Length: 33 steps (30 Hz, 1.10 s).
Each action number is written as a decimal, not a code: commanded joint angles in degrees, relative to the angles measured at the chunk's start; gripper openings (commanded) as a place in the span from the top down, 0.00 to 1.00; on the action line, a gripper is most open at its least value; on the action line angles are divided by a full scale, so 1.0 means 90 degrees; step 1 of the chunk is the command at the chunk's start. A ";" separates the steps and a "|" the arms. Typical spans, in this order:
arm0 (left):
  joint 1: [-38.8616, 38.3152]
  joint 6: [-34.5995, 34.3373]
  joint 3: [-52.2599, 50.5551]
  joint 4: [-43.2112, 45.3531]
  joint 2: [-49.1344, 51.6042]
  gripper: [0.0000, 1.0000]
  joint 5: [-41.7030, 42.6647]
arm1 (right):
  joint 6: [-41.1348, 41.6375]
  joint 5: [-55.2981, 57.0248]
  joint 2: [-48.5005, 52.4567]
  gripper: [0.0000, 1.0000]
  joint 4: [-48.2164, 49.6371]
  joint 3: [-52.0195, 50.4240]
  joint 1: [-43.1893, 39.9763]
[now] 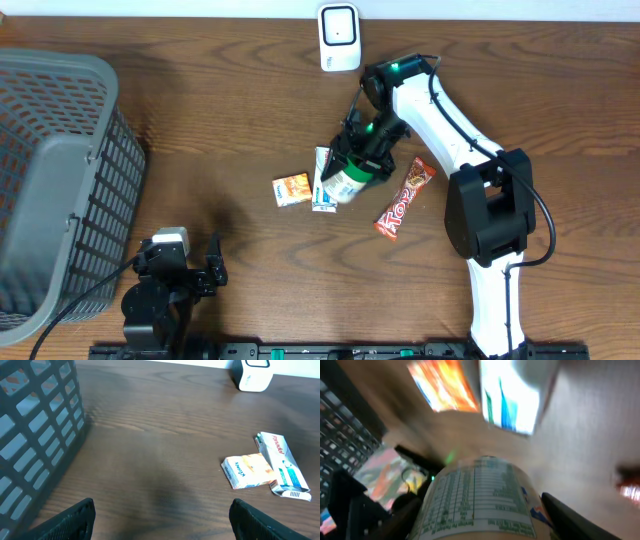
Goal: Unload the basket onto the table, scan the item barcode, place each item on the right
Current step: 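Lift the jar with the right gripper and hold it to the white scanner, then carry the jar to the right table edge and release it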
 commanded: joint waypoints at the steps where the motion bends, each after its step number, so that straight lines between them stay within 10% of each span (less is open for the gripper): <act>1: -0.0019 -0.0063 -0.0027 -0.0005 -0.0005 0.14 -0.0058 | 0.0304 0.0002 -0.0019 0.55 0.0908 0.0175 -0.0015; 23: -0.0019 -0.0063 -0.0027 -0.0005 -0.0005 0.14 -0.0058 | 0.0243 0.7011 0.0163 0.61 0.7616 0.1132 0.0532; 33: -0.0019 -0.0063 -0.0027 -0.0002 -0.0005 0.14 -0.0058 | -0.1370 0.7225 0.1428 0.63 1.0647 0.1134 0.0510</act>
